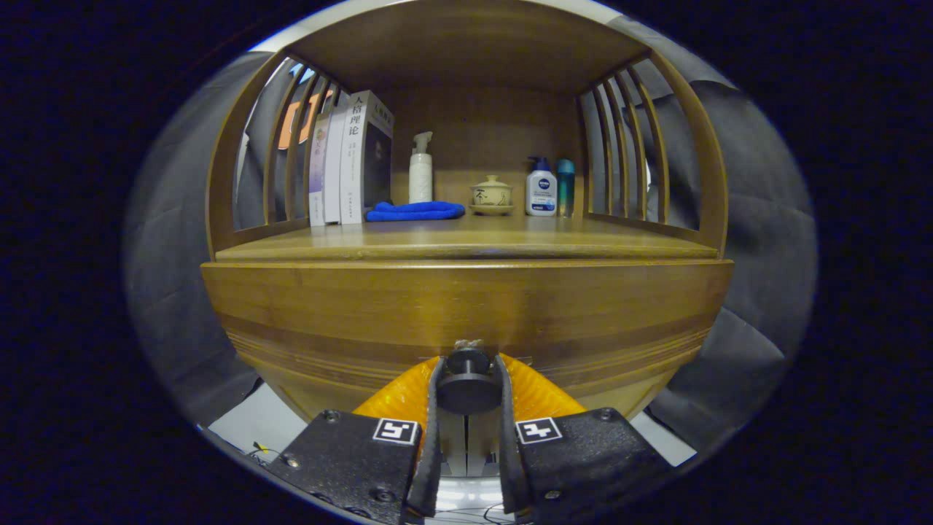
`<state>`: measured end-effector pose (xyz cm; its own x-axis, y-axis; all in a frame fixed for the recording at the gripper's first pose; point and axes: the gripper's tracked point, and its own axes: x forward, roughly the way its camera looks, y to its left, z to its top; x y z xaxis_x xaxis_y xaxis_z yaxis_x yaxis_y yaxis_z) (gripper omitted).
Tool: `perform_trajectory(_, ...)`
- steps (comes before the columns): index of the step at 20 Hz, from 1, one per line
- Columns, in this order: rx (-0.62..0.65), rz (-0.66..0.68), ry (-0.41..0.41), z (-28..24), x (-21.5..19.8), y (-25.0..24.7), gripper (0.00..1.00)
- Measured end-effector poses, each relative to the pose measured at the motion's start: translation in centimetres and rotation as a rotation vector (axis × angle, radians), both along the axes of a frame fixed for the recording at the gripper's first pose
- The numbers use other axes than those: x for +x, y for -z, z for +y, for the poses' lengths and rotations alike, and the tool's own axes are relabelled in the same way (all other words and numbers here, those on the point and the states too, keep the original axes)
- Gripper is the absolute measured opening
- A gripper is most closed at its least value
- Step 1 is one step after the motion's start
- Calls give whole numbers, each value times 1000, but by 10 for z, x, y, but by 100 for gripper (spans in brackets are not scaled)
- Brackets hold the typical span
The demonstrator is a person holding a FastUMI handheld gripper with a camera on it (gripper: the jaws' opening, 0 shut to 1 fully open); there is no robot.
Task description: Pull open the drawer, take out the items inside it, and place them on the countertop above the cabinet.
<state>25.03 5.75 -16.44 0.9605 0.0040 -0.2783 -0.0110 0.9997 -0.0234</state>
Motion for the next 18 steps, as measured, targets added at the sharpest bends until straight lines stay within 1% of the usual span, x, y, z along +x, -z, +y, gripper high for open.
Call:
perform_trajectory(11,-5,2,-15,-6,-95,6,36)
perform_trajectory(15,16,8,-17,-10,-124,9,36)
perform_trajectory(18,9,22,-18,-13,-143,16,36)
